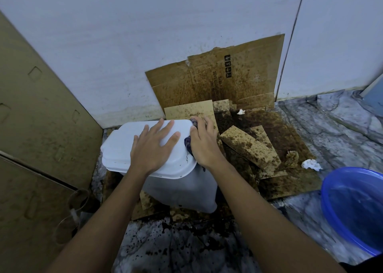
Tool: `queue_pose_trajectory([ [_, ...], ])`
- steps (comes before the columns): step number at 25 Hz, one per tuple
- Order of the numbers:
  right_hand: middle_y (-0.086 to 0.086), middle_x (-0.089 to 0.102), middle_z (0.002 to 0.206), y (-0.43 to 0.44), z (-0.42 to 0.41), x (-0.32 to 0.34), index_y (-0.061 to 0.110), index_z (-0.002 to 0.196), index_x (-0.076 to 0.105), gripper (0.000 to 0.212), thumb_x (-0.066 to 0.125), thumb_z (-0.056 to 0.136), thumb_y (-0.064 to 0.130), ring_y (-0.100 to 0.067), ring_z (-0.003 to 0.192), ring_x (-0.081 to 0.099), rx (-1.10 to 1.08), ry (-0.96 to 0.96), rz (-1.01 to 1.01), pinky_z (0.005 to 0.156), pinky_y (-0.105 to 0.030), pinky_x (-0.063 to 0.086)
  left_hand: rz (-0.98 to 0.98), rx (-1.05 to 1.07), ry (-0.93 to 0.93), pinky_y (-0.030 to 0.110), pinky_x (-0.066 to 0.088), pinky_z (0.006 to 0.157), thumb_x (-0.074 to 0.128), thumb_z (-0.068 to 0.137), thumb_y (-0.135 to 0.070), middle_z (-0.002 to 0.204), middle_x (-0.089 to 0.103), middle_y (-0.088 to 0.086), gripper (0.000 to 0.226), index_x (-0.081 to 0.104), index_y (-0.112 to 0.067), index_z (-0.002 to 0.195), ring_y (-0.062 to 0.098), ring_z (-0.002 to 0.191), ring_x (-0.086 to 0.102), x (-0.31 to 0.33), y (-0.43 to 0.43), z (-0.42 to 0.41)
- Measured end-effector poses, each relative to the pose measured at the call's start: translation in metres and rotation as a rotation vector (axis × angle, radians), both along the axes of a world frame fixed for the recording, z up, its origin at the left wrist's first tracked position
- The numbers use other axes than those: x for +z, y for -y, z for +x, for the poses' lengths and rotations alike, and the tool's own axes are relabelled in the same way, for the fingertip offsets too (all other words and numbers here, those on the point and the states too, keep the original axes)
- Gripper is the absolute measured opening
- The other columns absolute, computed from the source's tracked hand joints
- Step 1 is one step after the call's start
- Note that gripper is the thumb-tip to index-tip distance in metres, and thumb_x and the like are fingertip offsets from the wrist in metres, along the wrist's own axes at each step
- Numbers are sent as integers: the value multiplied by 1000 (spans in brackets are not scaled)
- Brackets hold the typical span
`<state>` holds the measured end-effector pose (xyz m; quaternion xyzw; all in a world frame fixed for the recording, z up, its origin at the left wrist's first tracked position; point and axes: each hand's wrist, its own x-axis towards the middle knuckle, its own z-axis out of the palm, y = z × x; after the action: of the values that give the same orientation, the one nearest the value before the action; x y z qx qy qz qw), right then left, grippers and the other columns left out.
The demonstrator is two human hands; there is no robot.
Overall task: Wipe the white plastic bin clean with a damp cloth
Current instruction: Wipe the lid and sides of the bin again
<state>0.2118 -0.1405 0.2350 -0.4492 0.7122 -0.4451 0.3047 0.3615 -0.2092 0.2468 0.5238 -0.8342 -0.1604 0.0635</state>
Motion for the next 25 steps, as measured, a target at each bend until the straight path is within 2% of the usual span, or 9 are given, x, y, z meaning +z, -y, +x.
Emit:
queue_pose_trajectory([
  [2,-1,23,153,-4,0,-2,27,147,38,42,26,107,32,-24,138,18,-29,-54,-5,116,-46,25,23,-7,-2,59,-1,122,25,98,-71,168,12,-18,60,23,-52,155,22,157,4,1,-2,-1],
  [5,-1,26,145,-11,0,-6,28,145,39,40,27,107,32,-22,128,23,-32,-99,-16,110,-42,28,80,-20,-91,60,0,122,36,97,-69,167,19,-17,59,32,-50,152,21,157,7,5,-2,3],
  [10,2,23,146,-22,0,-11,30,146,39,40,27,108,32,-20,129,20,-38,-114,-22,111,-44,29,-7,41,-243,49,20,123,53,86,-72,161,36,-8,70,46,-41,149,18,150,27,15,25,44],
  [12,4,22,146,-29,0,-13,31,148,37,42,26,108,33,-15,126,19,-41,-113,-16,111,-45,30,15,94,-187,49,22,122,54,85,-75,163,32,-4,74,44,-42,150,21,151,25,12,43,69],
  [14,6,21,146,-38,0,-17,30,150,35,43,24,108,35,-11,121,17,-54,-127,-8,111,-45,31,76,130,-146,54,24,122,46,75,-91,164,27,-4,86,42,-47,149,22,151,23,4,55,92],
  [17,7,20,145,-49,2,-18,29,152,32,45,24,108,35,-16,125,18,-65,-134,-1,109,-44,33,145,131,-106,59,20,122,36,65,-100,166,20,-4,94,36,-55,148,21,154,17,-10,60,107],
  [20,9,17,146,-55,3,-16,28,153,29,45,23,109,34,-19,130,17,-60,-126,18,101,-36,29,147,95,-123,55,24,121,34,64,-101,165,22,-4,97,33,-55,150,21,153,20,-16,56,107],
  [23,7,15,147,-61,3,-19,27,154,28,46,22,109,34,-22,130,19,-91,-100,33,101,-37,30,197,80,-159,52,31,119,41,61,-101,151,28,-13,82,31,-70,137,21,147,28,-11,53,112],
  [25,5,17,145,-64,4,-22,27,153,29,46,23,108,34,-25,131,22,-101,-85,27,106,-43,34,240,54,-155,49,33,118,46,59,-99,138,26,-19,85,29,-71,137,20,144,29,-7,52,117],
])
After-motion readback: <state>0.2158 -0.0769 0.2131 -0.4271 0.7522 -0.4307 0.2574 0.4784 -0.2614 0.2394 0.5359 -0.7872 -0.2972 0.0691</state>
